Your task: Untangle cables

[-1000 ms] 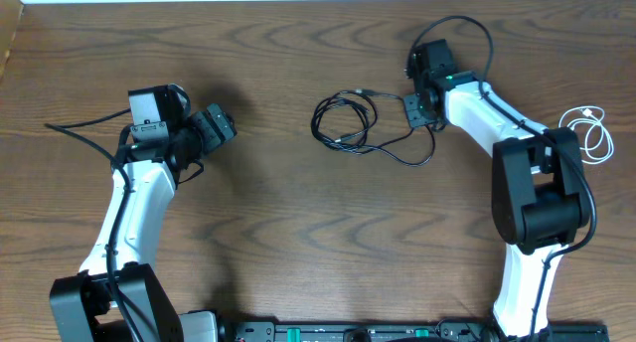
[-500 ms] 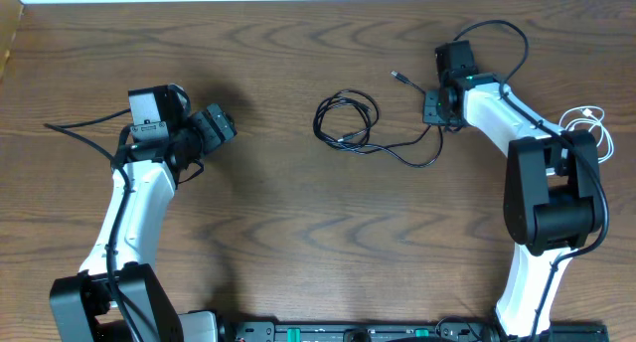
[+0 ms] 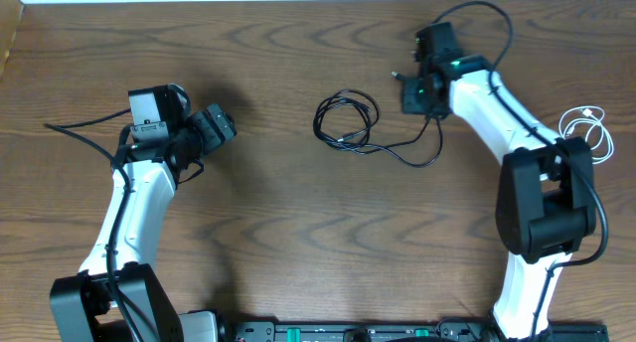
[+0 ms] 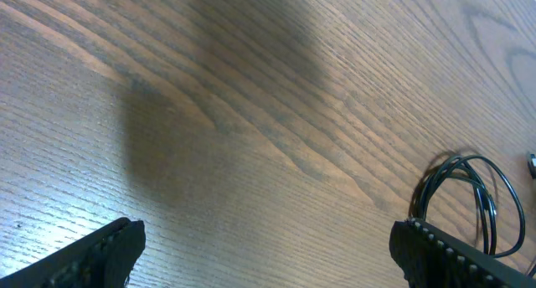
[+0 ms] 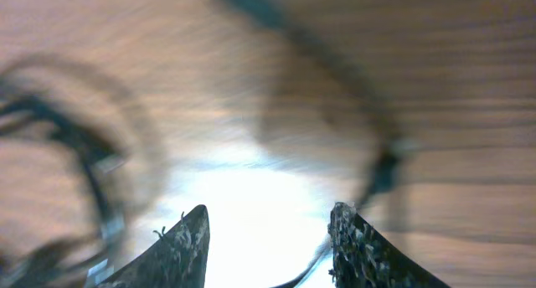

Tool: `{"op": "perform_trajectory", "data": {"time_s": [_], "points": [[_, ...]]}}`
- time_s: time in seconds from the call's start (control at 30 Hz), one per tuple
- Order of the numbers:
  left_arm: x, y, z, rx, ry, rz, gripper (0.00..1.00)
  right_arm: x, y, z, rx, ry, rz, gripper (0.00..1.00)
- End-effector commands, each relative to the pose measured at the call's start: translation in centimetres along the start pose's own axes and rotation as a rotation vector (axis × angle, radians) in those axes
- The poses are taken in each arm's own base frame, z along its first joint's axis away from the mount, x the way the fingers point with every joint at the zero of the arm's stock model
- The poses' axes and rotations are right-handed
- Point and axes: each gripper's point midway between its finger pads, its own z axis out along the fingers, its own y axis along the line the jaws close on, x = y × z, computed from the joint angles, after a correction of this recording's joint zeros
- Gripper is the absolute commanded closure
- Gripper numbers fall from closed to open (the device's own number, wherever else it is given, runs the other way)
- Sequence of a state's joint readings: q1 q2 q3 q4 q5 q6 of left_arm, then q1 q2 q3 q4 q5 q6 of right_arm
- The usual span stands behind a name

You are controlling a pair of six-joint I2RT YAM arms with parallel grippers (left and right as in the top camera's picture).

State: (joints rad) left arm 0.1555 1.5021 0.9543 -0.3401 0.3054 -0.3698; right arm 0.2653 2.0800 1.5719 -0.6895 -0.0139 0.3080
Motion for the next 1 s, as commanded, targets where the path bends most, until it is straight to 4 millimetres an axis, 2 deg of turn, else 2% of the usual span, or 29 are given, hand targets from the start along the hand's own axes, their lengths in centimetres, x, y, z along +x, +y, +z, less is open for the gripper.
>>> {"op": "perform_trajectory", "data": {"time_s": [0.0, 0.2, 0.3, 0.47, 0.73, 0.97], "points": [[-0.5, 0.0, -0.2, -0.004, -0.014, 0.001, 0.02, 1.8, 4.0, -0.6, -0.116, 0.045, -0.040, 0.57], [-0.5, 0.0, -0.2, -0.004, -0.014, 0.001, 0.02, 4.1, 5.8, 0.0, -0.116, 0.087, -0.062, 0.61], [-0.5, 0.0, -0.2, -0.004, -0.014, 0.001, 0.02, 4.6, 6.5, 0.4, -0.109, 0.075, -0.086, 0.67], [-0.5, 0.0, -0.2, -0.004, -0.014, 0.002, 0.02, 4.4, 6.4, 1.2, -0.056, 0.021, -0.066, 0.69], [-0.5, 0.0, -0.2, -0.004, -0.014, 0.001, 0.02, 3.8, 7.0, 2.0, -0.083, -0.038, -0.022, 0.69], [-0.5, 0.0, -0.2, -0.004, -0.014, 0.001, 0.02, 2.9, 6.1, 2.2, -0.031, -0.088, 0.031, 0.71]]}}
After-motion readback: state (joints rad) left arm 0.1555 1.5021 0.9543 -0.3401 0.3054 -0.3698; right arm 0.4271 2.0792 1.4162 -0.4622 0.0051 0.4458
